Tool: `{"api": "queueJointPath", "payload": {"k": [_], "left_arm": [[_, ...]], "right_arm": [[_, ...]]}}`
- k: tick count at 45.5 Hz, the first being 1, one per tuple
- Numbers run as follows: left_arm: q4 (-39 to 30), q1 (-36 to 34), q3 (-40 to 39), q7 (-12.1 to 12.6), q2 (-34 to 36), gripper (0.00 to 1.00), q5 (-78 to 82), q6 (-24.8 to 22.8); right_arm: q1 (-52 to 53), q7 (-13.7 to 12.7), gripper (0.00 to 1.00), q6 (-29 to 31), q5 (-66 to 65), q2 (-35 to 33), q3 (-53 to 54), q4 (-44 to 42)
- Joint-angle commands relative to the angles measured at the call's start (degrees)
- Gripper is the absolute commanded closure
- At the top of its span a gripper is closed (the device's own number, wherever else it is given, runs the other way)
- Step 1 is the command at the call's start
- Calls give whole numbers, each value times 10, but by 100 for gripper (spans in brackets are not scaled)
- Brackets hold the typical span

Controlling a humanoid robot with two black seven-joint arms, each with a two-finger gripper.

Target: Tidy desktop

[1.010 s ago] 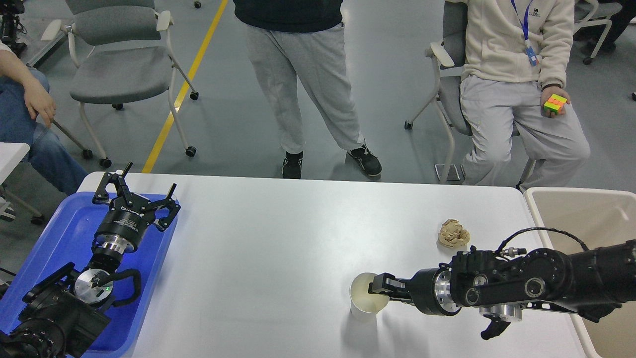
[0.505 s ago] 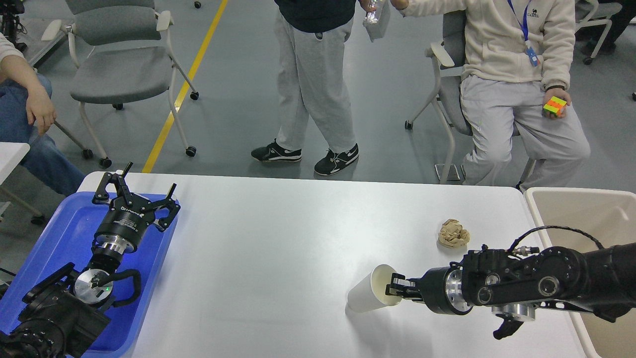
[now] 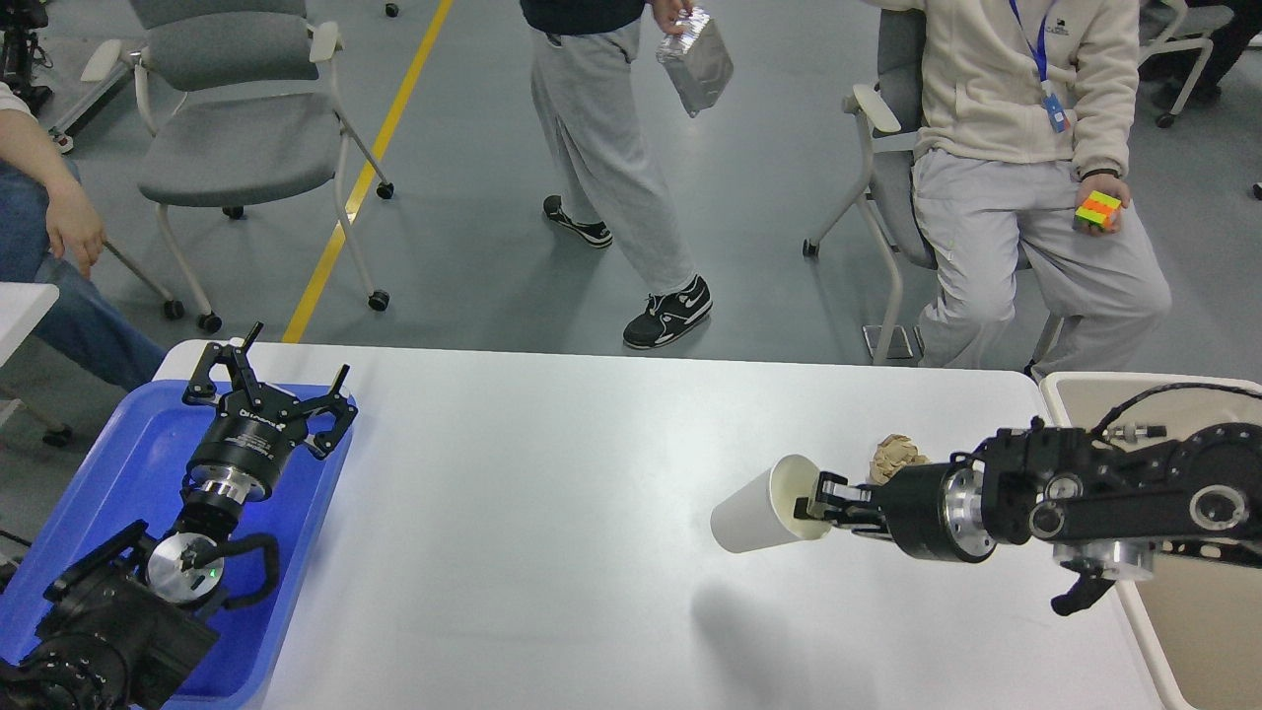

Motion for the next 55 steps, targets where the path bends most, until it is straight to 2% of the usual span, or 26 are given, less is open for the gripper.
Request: {"api": "queueJointPath", "payload": {"k": [1, 7, 17, 23, 37, 55], "left_arm": [[0, 0, 0, 0, 1, 0, 0, 0], [0, 0, 0, 0, 1, 0, 0, 0], [0, 0, 0, 0, 0, 0, 0, 0], [1, 0, 0, 0, 1, 0, 0, 0], [1, 0, 0, 0, 1, 0, 0, 0], [1, 0, 0, 0, 1, 0, -1, 0]], "right_arm": [[96, 1, 100, 49, 5, -78, 0, 44], [140, -2, 100, 86, 5, -112, 0, 49], [144, -5, 100, 75, 7, -131, -2, 15], [137, -5, 100, 69, 19, -151, -2, -61], [64, -6, 100, 65, 140, -180, 2, -256], [-94, -4, 100, -57, 373, -181, 37, -403]]}}
